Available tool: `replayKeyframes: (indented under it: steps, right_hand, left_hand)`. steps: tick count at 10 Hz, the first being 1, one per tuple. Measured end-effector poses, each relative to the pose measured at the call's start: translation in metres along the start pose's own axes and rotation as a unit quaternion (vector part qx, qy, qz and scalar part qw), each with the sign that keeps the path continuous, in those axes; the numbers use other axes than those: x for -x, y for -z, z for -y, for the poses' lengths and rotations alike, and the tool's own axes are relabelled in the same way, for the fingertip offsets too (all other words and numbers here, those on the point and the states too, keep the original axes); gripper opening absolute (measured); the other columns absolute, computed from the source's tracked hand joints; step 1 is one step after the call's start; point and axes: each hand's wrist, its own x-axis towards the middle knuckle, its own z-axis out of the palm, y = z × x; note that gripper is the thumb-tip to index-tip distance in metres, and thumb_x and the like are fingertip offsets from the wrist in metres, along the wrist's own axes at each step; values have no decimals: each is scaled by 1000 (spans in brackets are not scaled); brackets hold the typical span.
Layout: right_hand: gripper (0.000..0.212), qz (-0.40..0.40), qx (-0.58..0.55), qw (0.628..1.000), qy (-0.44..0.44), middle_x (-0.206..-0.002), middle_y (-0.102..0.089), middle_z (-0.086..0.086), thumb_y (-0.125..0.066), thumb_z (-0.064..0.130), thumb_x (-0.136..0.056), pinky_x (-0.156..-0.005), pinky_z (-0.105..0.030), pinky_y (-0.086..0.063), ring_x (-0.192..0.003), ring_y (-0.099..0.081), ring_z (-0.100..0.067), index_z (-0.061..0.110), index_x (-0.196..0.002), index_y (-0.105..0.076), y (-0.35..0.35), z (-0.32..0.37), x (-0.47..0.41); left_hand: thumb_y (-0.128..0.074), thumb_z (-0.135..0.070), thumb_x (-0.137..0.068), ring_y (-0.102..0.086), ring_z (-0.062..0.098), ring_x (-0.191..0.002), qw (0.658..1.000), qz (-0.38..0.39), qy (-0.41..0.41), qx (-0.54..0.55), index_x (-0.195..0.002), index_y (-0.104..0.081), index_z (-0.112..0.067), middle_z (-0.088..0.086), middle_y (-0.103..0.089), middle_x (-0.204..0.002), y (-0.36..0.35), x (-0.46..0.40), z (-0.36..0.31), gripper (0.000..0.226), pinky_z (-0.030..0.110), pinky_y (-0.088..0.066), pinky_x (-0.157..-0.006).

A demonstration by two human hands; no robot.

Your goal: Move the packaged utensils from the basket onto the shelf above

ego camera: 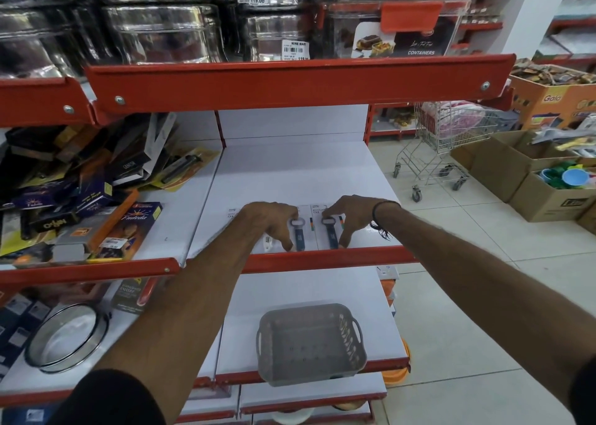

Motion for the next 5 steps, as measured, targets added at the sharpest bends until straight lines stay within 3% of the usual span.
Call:
replayKeyframes:
  steps: [2, 4, 5]
  right_hand:
    - [92, 8, 20, 1000, -5, -155, -37, -5, -88, 31, -69, -116, -42, -31, -140, -37, -28, 21, -147, -42, 1, 8, 2]
    - [90, -25, 26, 999, 3, -151, -44, -9, -88, 32, -68, -114, -42, -35, -136, -41, -30, 14, -144, -44, 11, 11, 19]
    - [80, -153, 36, 987, 22, -150, -46, 2, -80, 46, -74, -113, -43, -37, -137, -42, -23, 27, -143, -45, 14, 15, 40]
  left_hand:
    - [-81, -38, -73, -51, 28, -123, 1000, 3, 8, -1, -142, -37, -17, 7, -46, -144, 2, 6, -4, 84, 46, -46, -105]
    - [-75, -43, -77, -36, 30, -141, 999, -1, 5, 42, -153, -19, -14, 8, -21, -161, -1, 10, -2, 99, 45, -36, -116]
    - [-66, -47, -85, -35, 26, -142, 990, -131, -38, 34, -152, -26, -16, 8, -28, -161, -2, 36, 0, 84, 42, -32, -118]
